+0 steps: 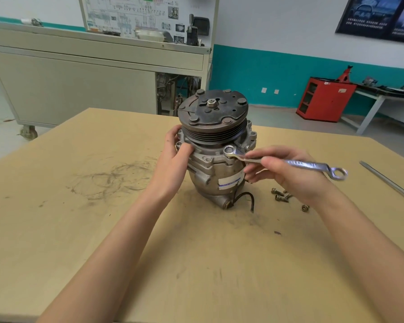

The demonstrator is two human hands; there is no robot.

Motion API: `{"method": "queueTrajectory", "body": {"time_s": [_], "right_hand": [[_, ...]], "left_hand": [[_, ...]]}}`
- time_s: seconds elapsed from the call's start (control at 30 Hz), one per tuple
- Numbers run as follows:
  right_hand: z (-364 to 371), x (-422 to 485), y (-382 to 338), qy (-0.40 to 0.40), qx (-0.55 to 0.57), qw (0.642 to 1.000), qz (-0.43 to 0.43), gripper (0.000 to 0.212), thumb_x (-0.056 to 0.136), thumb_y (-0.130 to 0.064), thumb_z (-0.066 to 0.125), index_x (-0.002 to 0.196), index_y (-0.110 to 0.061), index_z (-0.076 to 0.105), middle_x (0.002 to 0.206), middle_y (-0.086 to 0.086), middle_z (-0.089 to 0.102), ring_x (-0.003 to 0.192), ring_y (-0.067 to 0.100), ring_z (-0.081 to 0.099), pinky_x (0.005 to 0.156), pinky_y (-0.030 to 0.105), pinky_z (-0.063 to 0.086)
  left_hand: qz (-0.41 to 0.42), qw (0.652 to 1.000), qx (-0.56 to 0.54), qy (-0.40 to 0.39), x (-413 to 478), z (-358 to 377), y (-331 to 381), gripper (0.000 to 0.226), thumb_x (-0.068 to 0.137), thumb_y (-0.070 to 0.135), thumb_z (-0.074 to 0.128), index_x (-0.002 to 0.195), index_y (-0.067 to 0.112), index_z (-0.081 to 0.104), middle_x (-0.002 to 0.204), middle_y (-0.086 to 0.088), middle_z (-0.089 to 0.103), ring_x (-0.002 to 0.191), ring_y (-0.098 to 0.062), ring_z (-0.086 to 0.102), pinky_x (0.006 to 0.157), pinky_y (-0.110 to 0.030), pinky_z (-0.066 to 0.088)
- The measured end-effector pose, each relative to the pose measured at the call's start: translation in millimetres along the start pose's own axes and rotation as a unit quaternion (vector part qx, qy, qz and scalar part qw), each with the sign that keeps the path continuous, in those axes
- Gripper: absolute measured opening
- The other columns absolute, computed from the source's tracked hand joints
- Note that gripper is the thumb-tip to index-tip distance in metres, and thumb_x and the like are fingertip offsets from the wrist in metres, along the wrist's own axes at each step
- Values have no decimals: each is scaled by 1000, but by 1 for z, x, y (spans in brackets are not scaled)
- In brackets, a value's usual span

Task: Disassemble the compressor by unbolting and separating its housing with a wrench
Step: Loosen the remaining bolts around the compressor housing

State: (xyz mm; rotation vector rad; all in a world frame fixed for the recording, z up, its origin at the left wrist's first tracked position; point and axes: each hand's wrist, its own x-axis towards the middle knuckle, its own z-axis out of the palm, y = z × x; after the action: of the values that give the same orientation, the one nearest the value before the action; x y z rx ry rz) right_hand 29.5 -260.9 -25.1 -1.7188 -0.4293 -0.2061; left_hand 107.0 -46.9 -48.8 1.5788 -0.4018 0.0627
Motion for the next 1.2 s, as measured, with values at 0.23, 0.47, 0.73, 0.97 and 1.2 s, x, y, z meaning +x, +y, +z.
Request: {"method": "queueTrajectory", "body": {"time_s": [0.23, 0.47, 0.73, 0.97, 1.2], "right_hand": [[3, 24, -5, 33, 197, 980, 19, 31, 86, -19, 49, 72, -14, 75, 73, 4, 68, 71, 15, 65, 68, 27, 54], [15, 10, -57, 165, 55, 974, -148, 22, 93, -10, 38, 86, -15, 58, 51, -12, 46, 51, 10, 42, 65, 25, 45], [64, 3, -23, 182, -596, 749, -225, 33, 68, -30, 85, 83, -5, 69, 45, -3, 51, 34, 18, 46, 45, 18, 28], [62, 10, -28, 181, -584, 758, -227, 15, 79, -23, 68, 76, -8, 69, 45, -2, 52, 36, 18, 47, 46, 16, 29], [60, 2, -55, 122, -459, 875, -97, 39, 83, -47, 61, 110, -21, 52, 57, -16, 50, 42, 2, 40, 47, 13, 35]], "left_hand": [[-2, 1000, 3, -5, -1, 1, -1, 49, 100, 24, 39, 147, 28, 27, 136, 10, 46, 117, -6, 50, 90, -18, 41], [0, 1000, -2, 2, 0, 1, -2, 48, 99, 22, 39, 146, 29, 29, 135, 11, 46, 110, 2, 51, 87, -20, 41], [2, 1000, -21, -3, -1, 1, 0, 49, 98, 23, 45, 145, 25, 31, 136, 8, 48, 109, 3, 53, 102, -36, 44], [4, 1000, -12, -2, -2, 1, 3, 49, 99, 25, 44, 146, 24, 30, 140, 5, 46, 118, -7, 50, 104, -36, 41], [7, 1000, -1, -1, 0, 1, -2, 47, 100, 25, 41, 146, 26, 29, 139, 7, 46, 111, 2, 49, 86, -16, 40]]}}
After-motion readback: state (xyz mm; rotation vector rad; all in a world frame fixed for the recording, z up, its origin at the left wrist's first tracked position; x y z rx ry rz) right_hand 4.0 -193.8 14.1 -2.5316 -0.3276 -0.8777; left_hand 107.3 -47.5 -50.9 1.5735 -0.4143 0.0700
